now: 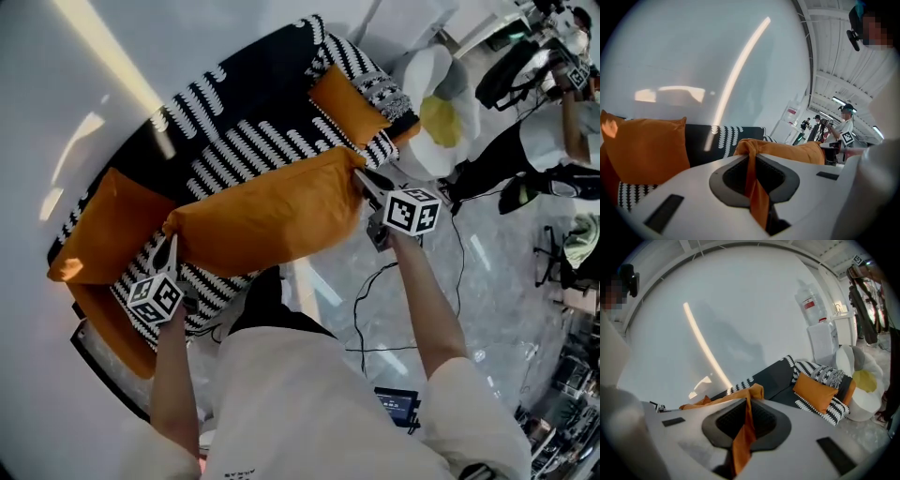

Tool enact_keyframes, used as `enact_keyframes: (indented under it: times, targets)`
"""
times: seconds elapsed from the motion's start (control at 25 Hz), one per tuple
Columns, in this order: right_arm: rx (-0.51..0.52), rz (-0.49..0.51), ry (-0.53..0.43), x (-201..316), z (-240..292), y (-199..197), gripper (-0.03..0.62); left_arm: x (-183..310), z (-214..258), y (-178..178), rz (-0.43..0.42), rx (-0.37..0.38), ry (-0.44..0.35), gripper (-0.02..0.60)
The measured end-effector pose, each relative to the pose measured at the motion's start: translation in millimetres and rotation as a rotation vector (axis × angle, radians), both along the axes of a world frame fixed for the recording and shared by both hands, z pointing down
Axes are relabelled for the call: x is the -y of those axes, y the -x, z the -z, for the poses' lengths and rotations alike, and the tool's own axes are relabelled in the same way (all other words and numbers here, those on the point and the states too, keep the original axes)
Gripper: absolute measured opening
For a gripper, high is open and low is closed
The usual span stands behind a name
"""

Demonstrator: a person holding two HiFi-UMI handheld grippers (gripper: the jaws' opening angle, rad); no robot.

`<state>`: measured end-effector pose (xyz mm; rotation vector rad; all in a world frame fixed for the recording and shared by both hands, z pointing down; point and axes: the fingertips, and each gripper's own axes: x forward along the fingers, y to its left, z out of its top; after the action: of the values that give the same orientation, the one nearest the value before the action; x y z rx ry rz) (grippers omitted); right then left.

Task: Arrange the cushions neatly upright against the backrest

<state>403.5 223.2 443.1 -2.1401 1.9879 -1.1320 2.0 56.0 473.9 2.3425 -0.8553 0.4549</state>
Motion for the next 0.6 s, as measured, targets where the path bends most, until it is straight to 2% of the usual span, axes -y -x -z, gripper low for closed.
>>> enact_keyframes:
  times: [0.12,0.28,0.6]
  targets:
    - [-0.005,-0.040,0.033,10.3,-12.8,-28.4,0.040,4.8,-23.4,-26.6,0.003,-0.002,0.043,0.046]
    - [-0.031,-0.020,0.081,24.2,-17.2,-50.7,0.040,12.6,-30.2,-46.8,0.015,-0.003,0.073,0.044]
    - [-0.056,-0.001,0.123,86.5,-31.4,-99.0,0.040,66.5,-38.6,-90.4,0.044,-0.001,0.065,0.046]
